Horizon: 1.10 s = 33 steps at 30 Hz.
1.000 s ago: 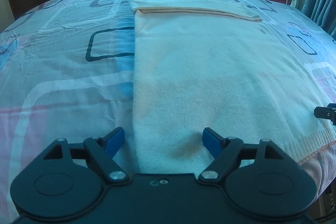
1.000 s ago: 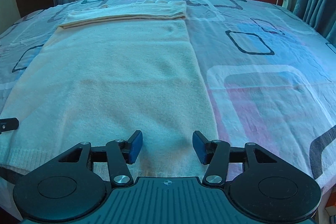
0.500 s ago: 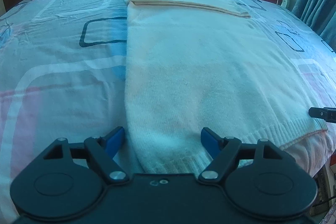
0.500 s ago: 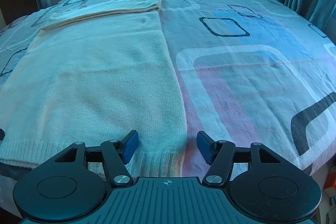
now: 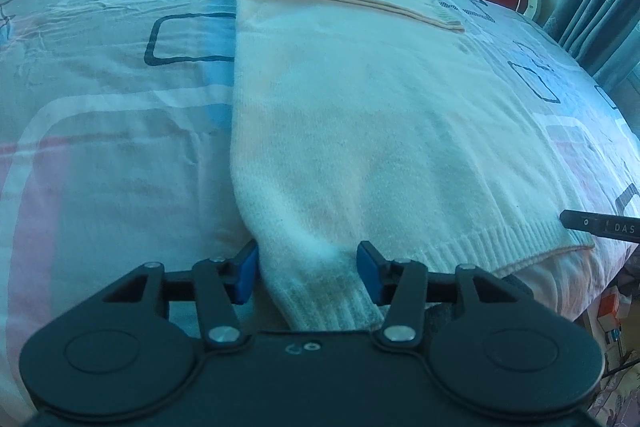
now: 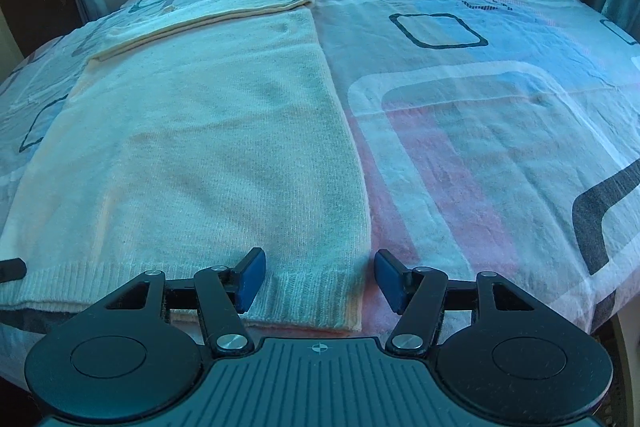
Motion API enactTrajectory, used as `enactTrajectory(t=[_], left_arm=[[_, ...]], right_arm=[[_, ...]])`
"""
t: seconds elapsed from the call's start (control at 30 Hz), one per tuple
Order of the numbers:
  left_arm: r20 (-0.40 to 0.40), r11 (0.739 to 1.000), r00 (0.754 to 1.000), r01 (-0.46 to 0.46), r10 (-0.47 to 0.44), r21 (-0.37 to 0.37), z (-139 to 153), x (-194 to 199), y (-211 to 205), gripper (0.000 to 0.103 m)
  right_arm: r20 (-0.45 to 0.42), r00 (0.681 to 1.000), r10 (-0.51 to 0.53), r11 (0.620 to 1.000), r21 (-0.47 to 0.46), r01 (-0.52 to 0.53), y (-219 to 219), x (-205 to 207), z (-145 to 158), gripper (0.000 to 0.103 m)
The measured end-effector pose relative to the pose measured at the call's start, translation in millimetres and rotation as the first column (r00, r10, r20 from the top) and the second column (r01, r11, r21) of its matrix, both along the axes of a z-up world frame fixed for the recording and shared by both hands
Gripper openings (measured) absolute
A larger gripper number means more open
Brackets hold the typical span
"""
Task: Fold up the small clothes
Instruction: 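Grasp the sweater hem with the left gripper while the right gripper grasps it too, then lift the hem with both grippers and fold it over toward the collar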
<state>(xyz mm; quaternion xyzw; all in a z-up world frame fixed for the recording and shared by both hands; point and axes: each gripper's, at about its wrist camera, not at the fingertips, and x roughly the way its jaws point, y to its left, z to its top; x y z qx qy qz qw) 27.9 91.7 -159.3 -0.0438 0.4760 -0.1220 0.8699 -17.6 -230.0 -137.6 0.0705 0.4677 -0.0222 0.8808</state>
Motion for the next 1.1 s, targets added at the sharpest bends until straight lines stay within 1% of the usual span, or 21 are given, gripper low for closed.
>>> enactTrajectory(t=[0.07,0.1,0.13,0.17,0.2,0.23,0.27,0.3,0.33,0.37,0.4,0.43,0.47,0.5,0.53,0.77,0.93,1.1], left_arm=[[-0.008,1.000,1.000,-0.007,0.007,-0.013,0.1,0.7,0.7,0.047],[-0.014,1.000,1.000,-0.011,0.010,-0.022,0.5,0.4,1.7,0.045],[-0.022,0.999,1.000,-0.011,0.010,-0.037,1.0,-0.2,2.9,0.037],[-0.032,0.999,0.999,-0.012,0.010,-0.053,0.9,-0.8,4.3,0.033],[-0.042,0.998,0.999,-0.016,0.013,-0.066,0.5,-1.4,5.9,0.033],[-0.049,0.997,0.999,-0.014,0.010,-0.074,0.3,-1.8,7.0,0.028],[-0.056,0.997,0.998,-0.011,0.006,-0.080,0.1,-1.4,7.6,0.026],[-0.063,0.996,0.998,-0.012,0.006,-0.091,0.1,-0.8,8.8,0.024],[-0.071,0.995,0.997,-0.013,0.006,-0.103,-0.2,0.1,9.8,0.020],[-0.082,0.993,0.997,-0.013,0.004,-0.119,-0.8,1.4,10.6,0.015],[-0.092,0.990,0.996,-0.012,0.000,-0.137,-1.5,2.9,11.3,0.013],[-0.100,0.988,0.995,-0.011,-0.004,-0.151,-2.6,4.5,11.5,0.009],[-0.103,0.987,0.995,-0.013,-0.003,-0.160,-3.0,5.9,11.8,0.007],[-0.099,0.985,0.995,-0.019,0.002,-0.171,-2.4,7.3,12.1,0.006],[-0.091,0.984,0.996,-0.019,0.003,-0.177,-1.0,8.5,11.9,0.006],[0.031,0.983,0.999,-0.005,0.011,-0.184,28.5,27.3,6.9,0.006],[0.120,0.984,0.992,-0.014,0.036,-0.178,53.8,57.4,6.1,0.006],[0.176,0.985,0.982,-0.033,0.063,-0.168,68.6,90.9,3.6,0.006]], right_arm=[[-0.013,1.000,0.001,1.000,0.013,-0.001,-1.8,1.7,-1.7,0.061],[-0.016,1.000,-0.004,1.000,0.024,0.005,-3.9,1.8,-1.8,0.061],[-0.021,1.000,-0.006,0.999,0.035,0.007,-5.3,1.7,-1.5,0.061],[-0.026,1.000,-0.007,0.999,0.045,0.008,-6.4,1.5,-1.5,0.061],[-0.028,1.000,-0.009,0.998,0.058,0.011,-8.1,0.8,-1.1,0.061],[-0.031,0.999,-0.012,0.997,0.070,0.014,-9.2,0.3,-0.8,0.060],[-0.037,0.999,-0.011,0.997,0.079,0.014,-10.0,0.2,-1.0,0.059],[-0.042,0.999,-0.008,0.996,0.089,0.012,-10.8,0.3,-0.7,0.053],[-0.044,0.999,-0.006,0.994,0.106,0.011,-11.0,0.3,0.3,0.043],[-0.052,0.999,0.000,0.993,0.122,0.006,-10.6,0.9,0.8,0.038],[-0.057,0.998,0.008,0.992,0.124,-0.001,-9.4,1.6,1.5,0.033],[-0.061,0.998,0.016,0.992,0.123,-0.008,-7.9,2.5,2.3,0.030],[-0.066,0.998,0.020,0.991,0.136,-0.011,-8.2,3.7,3.0,0.028],[-0.069,0.997,0.026,0.986,0.167,-0.014,-9.1,5.6,3.8,0.014],[-0.064,0.998,0.025,0.984,0.179,-0.013,-9.2,6.8,5.7,0.010],[0.043,0.998,0.054,0.987,0.148,-0.060,-5.7,27.4,33.6,0.010],[0.135,0.989,0.063,0.989,0.122,-0.079,-8.0,59.5,57.6,0.010],[0.205,0.975,0.087,0.989,0.096,-0.108,-8.0,96.7,73.4,0.009]])
